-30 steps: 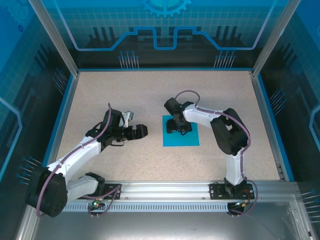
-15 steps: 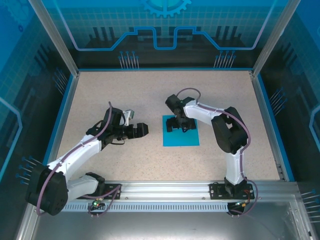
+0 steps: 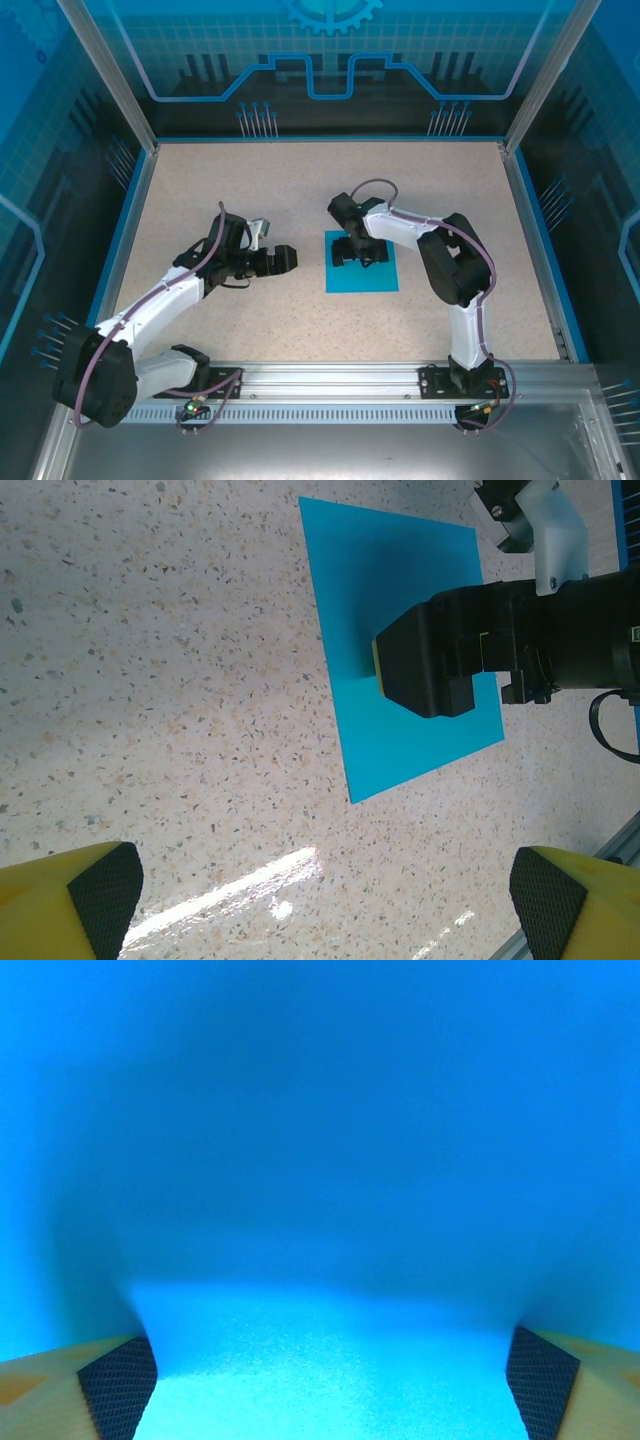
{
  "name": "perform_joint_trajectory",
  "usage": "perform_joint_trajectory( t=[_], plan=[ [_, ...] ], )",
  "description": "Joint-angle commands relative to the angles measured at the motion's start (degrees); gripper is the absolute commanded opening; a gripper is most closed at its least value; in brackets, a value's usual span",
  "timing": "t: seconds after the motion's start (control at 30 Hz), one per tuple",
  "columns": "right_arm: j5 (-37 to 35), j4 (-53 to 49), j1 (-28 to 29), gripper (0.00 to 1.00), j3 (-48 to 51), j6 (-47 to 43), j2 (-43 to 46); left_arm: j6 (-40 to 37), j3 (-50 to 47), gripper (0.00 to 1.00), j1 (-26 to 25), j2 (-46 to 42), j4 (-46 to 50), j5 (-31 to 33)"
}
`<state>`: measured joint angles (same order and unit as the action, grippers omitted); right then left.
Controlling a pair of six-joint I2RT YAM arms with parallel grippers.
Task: Fold a paper plane with a square sheet of paper (pick it up from the middle)
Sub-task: Fold the square sheet of paper in half at the center of the table.
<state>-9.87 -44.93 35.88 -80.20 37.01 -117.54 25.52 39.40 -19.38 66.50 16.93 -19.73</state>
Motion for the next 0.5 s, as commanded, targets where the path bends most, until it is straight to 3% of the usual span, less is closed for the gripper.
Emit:
perform_joint_trajectory(
  t=[0.0, 0.23, 0.47],
  plan=[
    [3.5, 2.3, 1.3, 0.90, 6.0, 2.4, -10.6, -1.5, 1.6, 0.99, -0.7, 0.3, 2.0, 0.3],
    [4.1, 3.6, 0.2, 0.76, 7.7, 1.8, -9.8, -1.6, 1.3, 0.99, -0.7, 0.0, 2.3, 0.4],
    [4.2, 2.8, 0.2, 0.76, 6.4, 0.3, -7.1, -1.5, 1.6, 0.99, -0.8, 0.5, 2.1, 0.3]
  ],
)
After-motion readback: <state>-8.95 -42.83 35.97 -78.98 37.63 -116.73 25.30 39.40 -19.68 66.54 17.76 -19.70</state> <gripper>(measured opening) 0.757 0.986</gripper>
